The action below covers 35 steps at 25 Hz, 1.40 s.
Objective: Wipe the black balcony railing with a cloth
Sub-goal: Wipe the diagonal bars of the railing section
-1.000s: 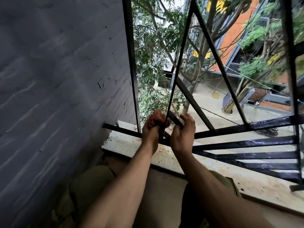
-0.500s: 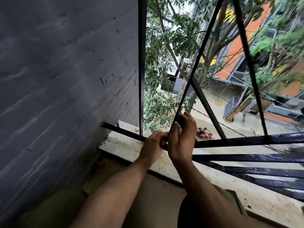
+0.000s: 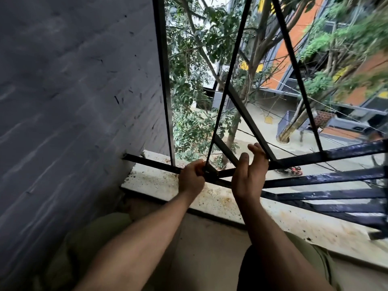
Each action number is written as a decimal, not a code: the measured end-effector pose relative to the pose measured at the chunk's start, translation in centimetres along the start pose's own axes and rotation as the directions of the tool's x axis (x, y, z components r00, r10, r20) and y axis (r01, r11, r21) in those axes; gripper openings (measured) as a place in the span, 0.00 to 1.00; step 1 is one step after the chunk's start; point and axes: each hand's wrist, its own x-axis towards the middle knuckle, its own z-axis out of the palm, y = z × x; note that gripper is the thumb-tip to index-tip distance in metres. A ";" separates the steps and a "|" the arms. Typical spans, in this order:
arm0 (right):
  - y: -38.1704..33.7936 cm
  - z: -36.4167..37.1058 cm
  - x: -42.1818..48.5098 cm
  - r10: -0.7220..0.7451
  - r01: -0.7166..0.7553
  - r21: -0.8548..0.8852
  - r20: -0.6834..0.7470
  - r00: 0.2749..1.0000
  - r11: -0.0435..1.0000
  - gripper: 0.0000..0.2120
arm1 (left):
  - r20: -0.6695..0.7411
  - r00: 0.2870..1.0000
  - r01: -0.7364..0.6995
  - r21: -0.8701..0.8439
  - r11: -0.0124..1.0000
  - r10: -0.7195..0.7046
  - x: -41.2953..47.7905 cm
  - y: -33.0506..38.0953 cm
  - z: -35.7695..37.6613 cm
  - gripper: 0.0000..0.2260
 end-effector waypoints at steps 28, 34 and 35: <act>8.4 4.1 -5.5 0.272 0.375 -0.735 0.595 0.757 0.565 0.29 | 0.232 0.957 0.154 0.104 0.983 -0.175 -2.3 3.2 0.0 0.20; 10.4 -3.3 0.9 -0.025 0.786 -0.607 0.790 0.613 0.114 0.11 | 0.076 0.974 0.213 0.034 0.976 -0.215 -2.7 6.7 0.7 0.13; 9.9 -3.5 1.2 0.100 0.776 -0.629 0.776 0.623 0.039 0.09 | 0.081 0.973 0.214 0.038 0.976 -0.216 -3.0 6.9 0.8 0.13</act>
